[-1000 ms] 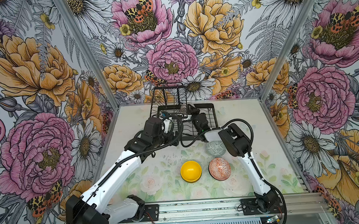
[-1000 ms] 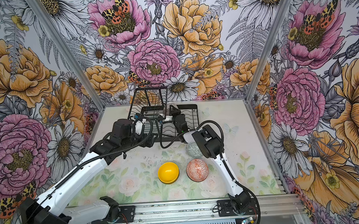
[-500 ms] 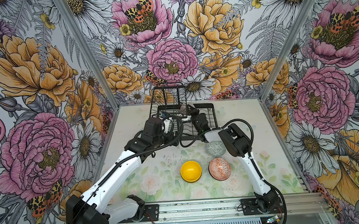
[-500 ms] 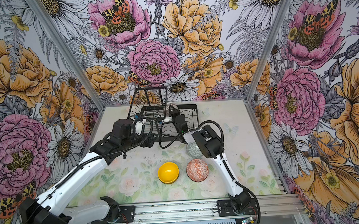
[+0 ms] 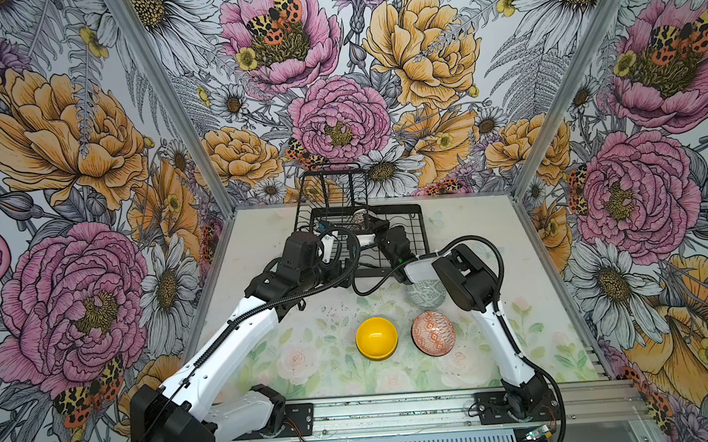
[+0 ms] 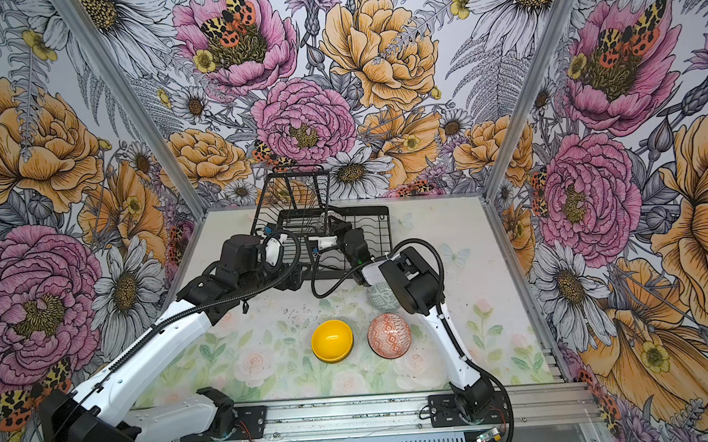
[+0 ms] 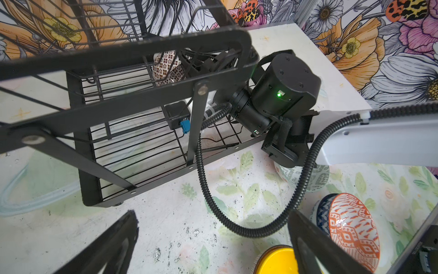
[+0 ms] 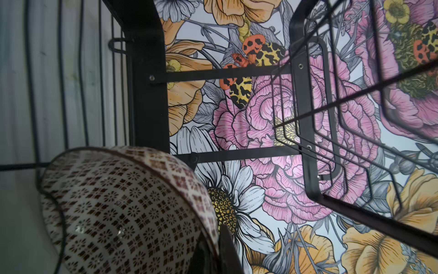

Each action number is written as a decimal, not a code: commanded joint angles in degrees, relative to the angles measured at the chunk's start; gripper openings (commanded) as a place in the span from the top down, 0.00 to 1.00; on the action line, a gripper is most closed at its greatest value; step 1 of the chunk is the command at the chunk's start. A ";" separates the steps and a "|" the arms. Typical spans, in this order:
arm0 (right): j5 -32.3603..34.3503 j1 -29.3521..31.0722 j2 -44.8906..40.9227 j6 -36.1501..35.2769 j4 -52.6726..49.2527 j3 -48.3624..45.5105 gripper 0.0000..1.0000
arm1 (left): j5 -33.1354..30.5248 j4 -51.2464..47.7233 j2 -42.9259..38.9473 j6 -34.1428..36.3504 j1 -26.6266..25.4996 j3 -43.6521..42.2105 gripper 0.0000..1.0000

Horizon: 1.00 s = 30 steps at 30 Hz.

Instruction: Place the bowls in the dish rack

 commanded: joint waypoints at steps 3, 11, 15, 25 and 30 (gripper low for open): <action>0.59 -0.04 -0.43 0.73 -6.47 -1.71 1.00 | 1.23 1.42 -1.43 -0.30 0.47 -1.10 0.01; 2.64 -0.12 -2.00 1.59 -8.62 -2.11 1.00 | 1.30 1.35 -1.36 -0.35 0.46 -1.02 0.01; 3.47 -0.38 -2.71 4.19 -10.13 -2.11 1.00 | 1.31 1.51 -1.16 -0.57 0.45 -1.02 0.01; 5.00 -0.56 -3.60 7.71 -13.95 -0.93 1.00 | 1.18 1.59 -0.91 -0.79 0.45 -1.06 0.01; 5.44 -0.40 -3.95 8.49 -15.53 -0.61 1.00 | 1.27 1.68 -0.70 -0.88 0.45 -1.07 0.01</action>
